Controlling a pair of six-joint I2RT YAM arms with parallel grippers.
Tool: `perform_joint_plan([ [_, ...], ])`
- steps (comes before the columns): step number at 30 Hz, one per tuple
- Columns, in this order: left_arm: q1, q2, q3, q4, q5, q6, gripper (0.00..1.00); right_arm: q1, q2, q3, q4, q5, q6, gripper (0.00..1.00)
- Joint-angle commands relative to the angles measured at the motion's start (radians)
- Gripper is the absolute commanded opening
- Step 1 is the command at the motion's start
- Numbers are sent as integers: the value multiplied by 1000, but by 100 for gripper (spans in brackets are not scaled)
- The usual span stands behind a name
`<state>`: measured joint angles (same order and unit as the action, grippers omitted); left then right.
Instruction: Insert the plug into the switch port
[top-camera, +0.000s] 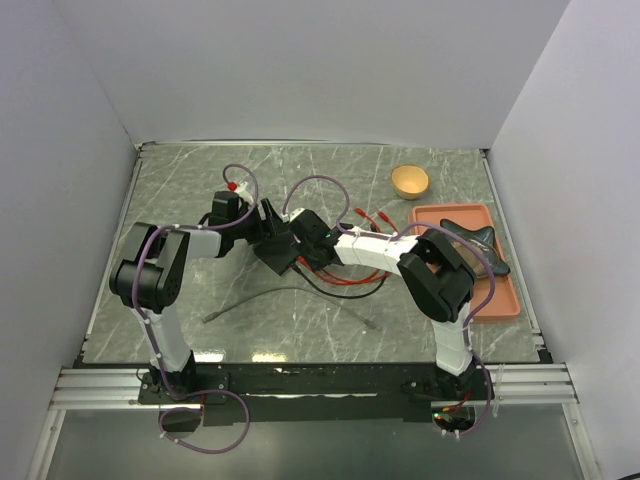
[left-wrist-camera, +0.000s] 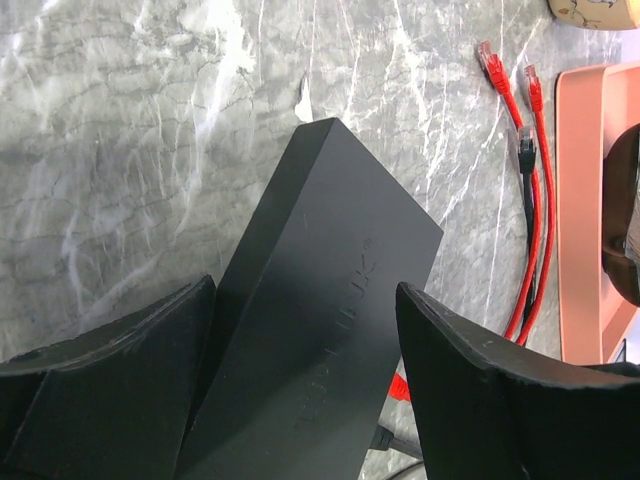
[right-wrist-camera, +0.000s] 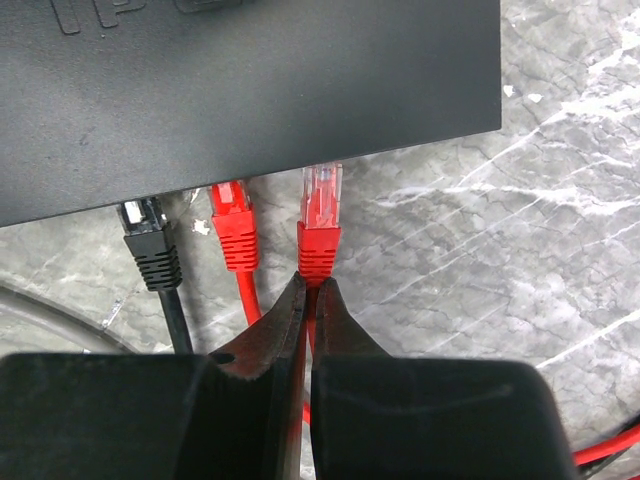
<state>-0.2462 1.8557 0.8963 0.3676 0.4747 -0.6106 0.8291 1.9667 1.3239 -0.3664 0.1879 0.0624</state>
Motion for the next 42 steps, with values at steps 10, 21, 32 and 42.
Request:
perform_joint_plan([
  [10,-22,14,56,-9,50,15,78,10,44,73,40,-22,11,0],
  [21,-41,30,107,-56,50,86,78,10,43,89,29,1,-55,0],
  [32,-67,59,158,-88,111,173,77,-1,34,92,79,-10,-193,0],
  [42,-70,79,168,-78,173,175,76,-2,64,136,80,24,-217,0],
])
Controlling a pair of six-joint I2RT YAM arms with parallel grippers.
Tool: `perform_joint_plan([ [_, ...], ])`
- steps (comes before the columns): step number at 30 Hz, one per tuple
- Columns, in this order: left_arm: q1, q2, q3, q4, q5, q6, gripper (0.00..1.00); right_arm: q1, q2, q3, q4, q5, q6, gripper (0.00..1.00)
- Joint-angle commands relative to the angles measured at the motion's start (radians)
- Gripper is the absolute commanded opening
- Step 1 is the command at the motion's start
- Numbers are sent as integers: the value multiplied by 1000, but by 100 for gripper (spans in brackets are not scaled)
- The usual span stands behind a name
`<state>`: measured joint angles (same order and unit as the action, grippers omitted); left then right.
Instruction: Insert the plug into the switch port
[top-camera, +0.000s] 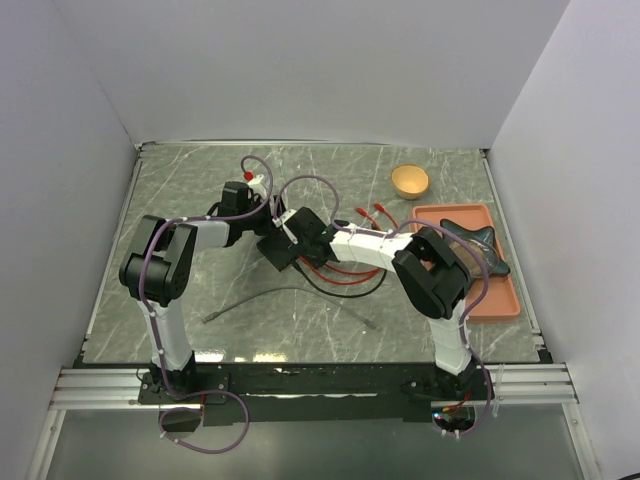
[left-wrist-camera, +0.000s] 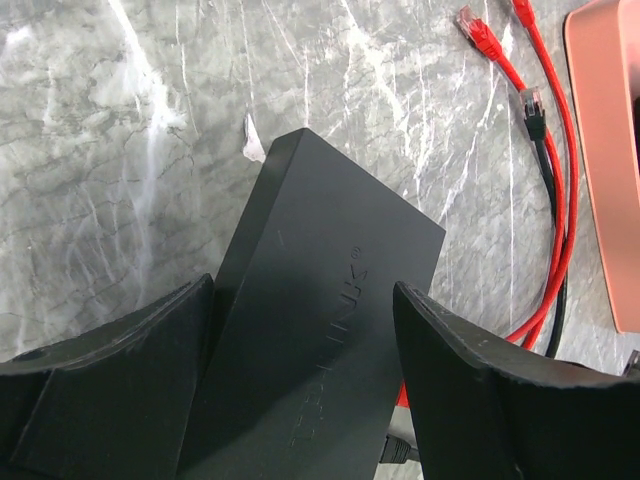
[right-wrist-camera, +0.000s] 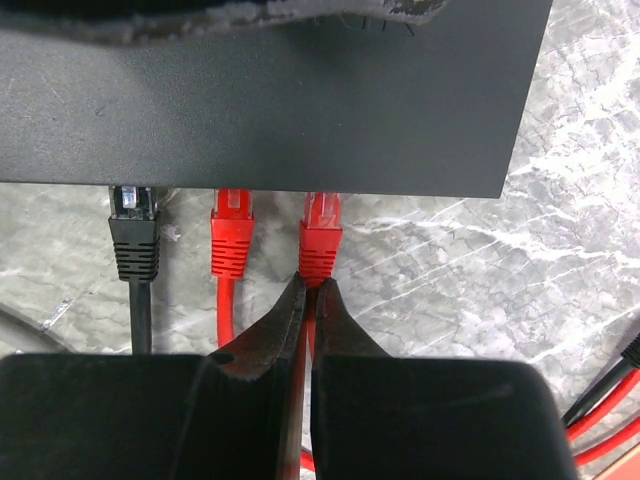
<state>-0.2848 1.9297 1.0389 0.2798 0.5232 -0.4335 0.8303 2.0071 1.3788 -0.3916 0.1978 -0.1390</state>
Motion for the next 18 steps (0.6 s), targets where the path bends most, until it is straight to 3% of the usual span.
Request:
perform_joint_plan([
  [1,-31,5,26,7,124,1,76,-2,27,85,103,17,-13,0],
  [18,-31,0,-19,32,202,12,60,-10,33,72,168,-64,72,0],
])
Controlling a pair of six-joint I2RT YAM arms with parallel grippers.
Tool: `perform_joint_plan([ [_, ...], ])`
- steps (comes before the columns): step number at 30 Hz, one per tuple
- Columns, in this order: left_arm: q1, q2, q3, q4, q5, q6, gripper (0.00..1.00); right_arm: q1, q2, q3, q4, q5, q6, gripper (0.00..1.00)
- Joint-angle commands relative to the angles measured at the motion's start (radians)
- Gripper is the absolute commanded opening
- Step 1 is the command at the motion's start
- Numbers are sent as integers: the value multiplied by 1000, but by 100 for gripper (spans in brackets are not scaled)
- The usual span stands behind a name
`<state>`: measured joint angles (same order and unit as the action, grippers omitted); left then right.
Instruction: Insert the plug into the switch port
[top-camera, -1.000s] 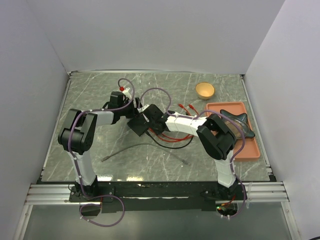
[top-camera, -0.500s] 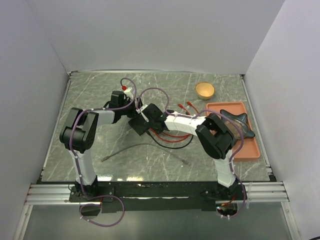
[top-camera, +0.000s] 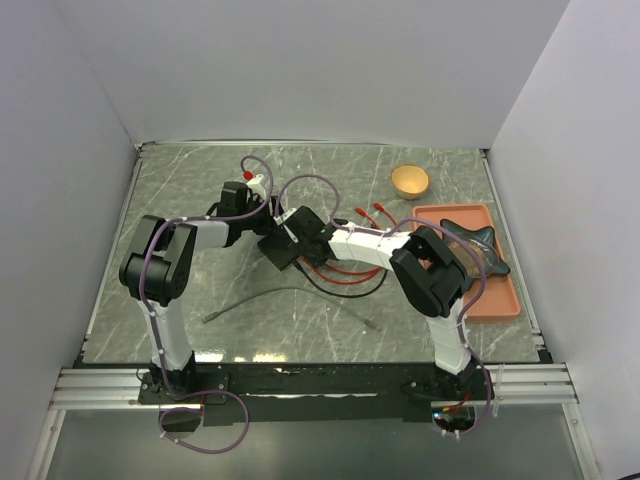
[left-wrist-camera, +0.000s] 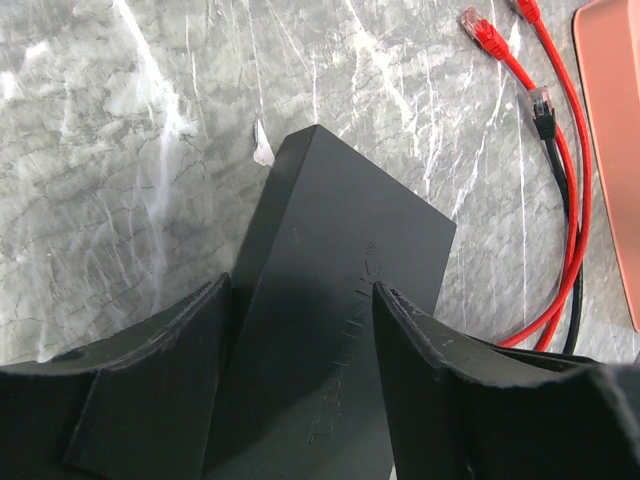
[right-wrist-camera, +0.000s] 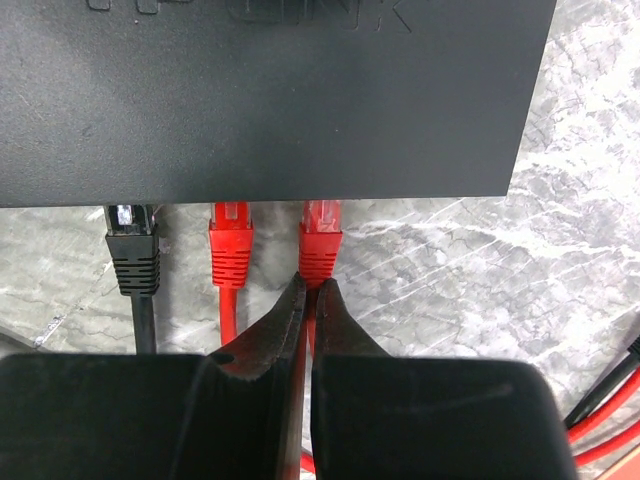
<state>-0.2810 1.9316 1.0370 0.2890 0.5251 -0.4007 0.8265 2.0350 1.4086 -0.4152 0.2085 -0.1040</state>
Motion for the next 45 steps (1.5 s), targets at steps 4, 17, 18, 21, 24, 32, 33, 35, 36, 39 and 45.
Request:
perform_joint_plan([
  [4,-37,6,-17,13,228,-10,60,-9,7,65,210,-89,38,0],
  [17,-60,-3,-60,26,305,6,59,-27,-19,88,334,-173,49,0],
  [18,-63,-6,-60,21,308,13,59,-27,-16,98,332,-178,47,0],
  [21,-78,-13,-54,-8,312,31,56,-29,-1,141,317,-172,46,0],
  [24,-93,-10,-54,-19,315,34,50,-30,-1,162,323,-164,46,0],
  [32,-118,-8,-91,24,360,25,45,-44,-25,162,392,-202,41,0],
  [33,-119,-11,-92,25,365,26,45,-47,-27,159,401,-207,41,0],
  [35,-132,-13,-91,22,375,34,44,-52,-25,159,412,-250,41,0],
  [36,-136,-16,-88,19,381,43,44,-55,-22,168,435,-257,46,0],
  [39,-159,-16,-78,-4,392,68,43,-61,-12,176,455,-280,43,0],
  [45,-176,-3,-80,-22,449,95,36,-70,-27,148,516,-345,26,0],
])
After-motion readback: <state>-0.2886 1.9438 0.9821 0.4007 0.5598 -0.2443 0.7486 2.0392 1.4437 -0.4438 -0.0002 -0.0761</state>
